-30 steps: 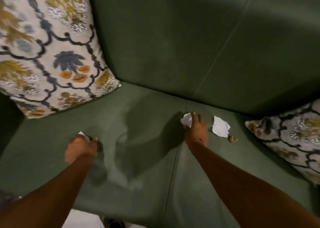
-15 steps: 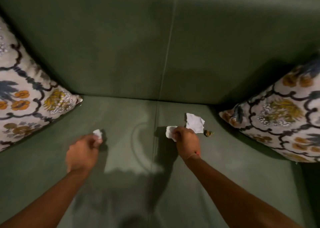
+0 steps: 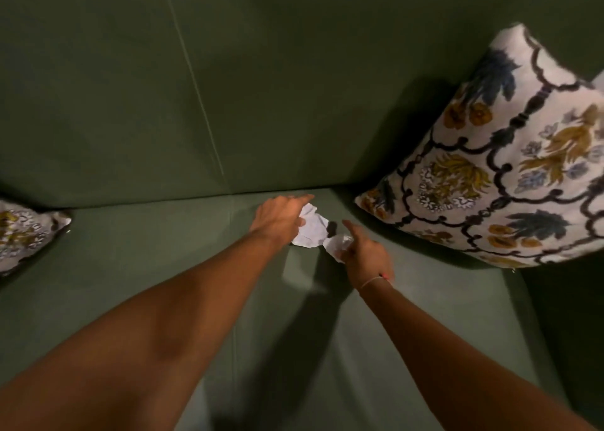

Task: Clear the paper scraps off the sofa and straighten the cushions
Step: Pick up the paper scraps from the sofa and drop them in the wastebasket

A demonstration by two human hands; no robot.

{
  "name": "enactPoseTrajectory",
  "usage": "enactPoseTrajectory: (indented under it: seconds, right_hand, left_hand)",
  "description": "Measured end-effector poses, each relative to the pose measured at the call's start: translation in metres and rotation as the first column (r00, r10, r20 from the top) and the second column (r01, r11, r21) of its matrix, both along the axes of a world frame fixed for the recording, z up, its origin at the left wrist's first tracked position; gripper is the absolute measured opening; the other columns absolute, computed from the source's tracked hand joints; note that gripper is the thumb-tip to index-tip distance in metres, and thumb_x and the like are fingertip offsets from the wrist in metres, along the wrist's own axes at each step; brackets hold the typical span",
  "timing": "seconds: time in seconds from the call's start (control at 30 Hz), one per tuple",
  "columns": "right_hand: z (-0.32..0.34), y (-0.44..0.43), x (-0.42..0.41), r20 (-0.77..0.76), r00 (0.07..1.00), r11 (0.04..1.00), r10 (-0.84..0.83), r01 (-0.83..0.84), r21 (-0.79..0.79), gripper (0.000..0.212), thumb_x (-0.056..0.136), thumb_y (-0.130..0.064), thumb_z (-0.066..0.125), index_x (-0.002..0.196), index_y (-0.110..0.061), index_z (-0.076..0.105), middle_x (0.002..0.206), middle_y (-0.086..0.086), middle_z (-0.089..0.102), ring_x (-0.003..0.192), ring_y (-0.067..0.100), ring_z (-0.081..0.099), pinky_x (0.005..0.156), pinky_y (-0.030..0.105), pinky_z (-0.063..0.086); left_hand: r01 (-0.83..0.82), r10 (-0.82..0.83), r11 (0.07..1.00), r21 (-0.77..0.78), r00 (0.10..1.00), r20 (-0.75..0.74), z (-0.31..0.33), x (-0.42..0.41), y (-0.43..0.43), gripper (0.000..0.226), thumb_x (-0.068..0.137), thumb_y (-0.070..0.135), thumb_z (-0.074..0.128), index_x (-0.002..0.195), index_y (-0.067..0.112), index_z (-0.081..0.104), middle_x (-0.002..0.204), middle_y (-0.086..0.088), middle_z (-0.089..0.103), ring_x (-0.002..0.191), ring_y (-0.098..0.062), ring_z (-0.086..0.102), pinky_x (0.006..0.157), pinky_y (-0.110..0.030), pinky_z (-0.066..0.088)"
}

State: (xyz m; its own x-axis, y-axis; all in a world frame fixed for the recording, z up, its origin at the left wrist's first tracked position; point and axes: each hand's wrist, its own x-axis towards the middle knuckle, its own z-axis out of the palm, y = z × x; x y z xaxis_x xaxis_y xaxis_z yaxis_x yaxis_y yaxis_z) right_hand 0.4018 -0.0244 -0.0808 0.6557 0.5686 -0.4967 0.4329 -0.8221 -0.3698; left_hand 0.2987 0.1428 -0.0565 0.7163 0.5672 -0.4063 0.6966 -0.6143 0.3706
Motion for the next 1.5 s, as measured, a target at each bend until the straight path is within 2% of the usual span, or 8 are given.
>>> enactPoseTrajectory:
  seconds: [0.13,0.4,0.7,0.77,0.93,1.23,1.37,1.5]
  right_hand:
    - [-0.013,0.003,-0.001,0.002,1.000,0.999,-0.015,0.015,0.047,0.029,0.089,-0.030,0.058,0.116,-0.042,0.060,0.111,0.005,0.070,0.102,0.028,0.064,0.088,0.042,0.055]
    - [-0.025,-0.003,-0.006,0.022,0.995,0.988,-0.098,0.094,0.125,0.020,0.089,-0.024,0.058,0.105,-0.027,0.068,0.103,0.010,0.071,0.095,0.031,0.065,0.083,0.041,0.054]
    - [-0.003,-0.004,-0.097,-0.200,0.953,0.938,-0.226,0.268,0.218,0.026,0.079,-0.036,0.074,0.098,-0.019,0.074,0.079,-0.007,0.067,0.067,0.000,0.057,0.068,0.023,0.042]
    - [0.002,0.004,-0.148,-0.256,0.947,0.947,-0.193,0.248,0.206,0.026,0.077,-0.036,0.076,0.096,-0.018,0.074,0.080,-0.005,0.070,0.070,0.009,0.062,0.071,0.024,0.045]
    - [0.011,0.034,-0.292,-0.372,0.922,0.971,-0.105,0.176,0.160,0.027,0.071,-0.034,0.081,0.092,-0.017,0.078,0.087,0.004,0.078,0.084,0.021,0.071,0.081,0.033,0.055]
    - [0.007,0.044,-0.592,-0.468,0.868,0.982,0.169,-0.191,0.000,0.031,0.072,-0.045,0.075,0.093,-0.022,0.079,0.093,0.007,0.078,0.087,0.022,0.070,0.074,0.024,0.049]
    - [-0.010,0.036,-0.704,-0.481,0.831,0.942,0.280,-0.334,-0.029,0.027,0.080,-0.046,0.067,0.094,-0.025,0.078,0.096,0.008,0.077,0.096,0.028,0.069,0.074,0.024,0.048]
    - [-0.039,0.043,-0.783,-0.503,0.809,0.914,0.304,-0.396,-0.084,0.028,0.078,-0.039,0.065,0.093,-0.019,0.077,0.094,0.012,0.075,0.093,0.031,0.068,0.074,0.027,0.049]
  left_hand:
    - [0.099,-0.094,0.994,0.050,0.991,-0.091,-0.018,0.007,-0.004,0.051,0.085,0.021,0.061,0.133,0.035,0.050,0.128,-0.004,0.063,0.114,-0.032,0.059,0.085,-0.037,0.047]
    - [0.023,-0.029,0.987,0.160,0.999,0.032,-0.043,-0.010,-0.014,0.019,0.085,0.034,0.062,0.097,0.021,0.069,0.106,-0.005,0.067,0.095,-0.034,0.065,0.069,-0.035,0.044]
    - [-0.397,0.403,0.915,-0.071,0.897,0.183,-0.031,-0.133,-0.031,0.019,0.080,0.041,0.065,0.090,0.026,0.073,0.091,0.000,0.070,0.082,-0.028,0.065,0.066,-0.031,0.046]
    - [-0.487,0.493,0.870,-0.075,0.856,0.154,-0.024,-0.190,-0.034,0.019,0.079,0.041,0.066,0.091,0.027,0.074,0.092,-0.001,0.072,0.084,-0.028,0.066,0.070,-0.033,0.049]
    - [-0.720,0.723,0.691,-0.071,0.685,0.087,-0.008,-0.353,-0.044,0.019,0.079,0.039,0.066,0.091,0.028,0.076,0.092,-0.007,0.075,0.086,-0.031,0.068,0.070,-0.032,0.049]
    - [-0.949,0.947,0.314,0.017,0.312,-0.083,-0.014,-0.671,-0.113,0.026,0.082,0.047,0.064,0.093,0.027,0.076,0.086,-0.007,0.076,0.083,-0.031,0.070,0.068,-0.031,0.047]
    - [-0.999,0.982,-0.023,0.022,-0.027,-0.189,-0.036,-0.776,-0.142,0.033,0.075,0.049,0.071,0.091,0.021,0.075,0.089,-0.011,0.075,0.087,-0.033,0.069,0.072,-0.035,0.051]
    - [-0.994,0.956,-0.098,0.040,-0.105,-0.275,-0.072,-0.841,-0.146,0.043,0.073,0.049,0.072,0.101,0.017,0.071,0.102,-0.014,0.073,0.095,-0.034,0.067,0.079,-0.040,0.054]
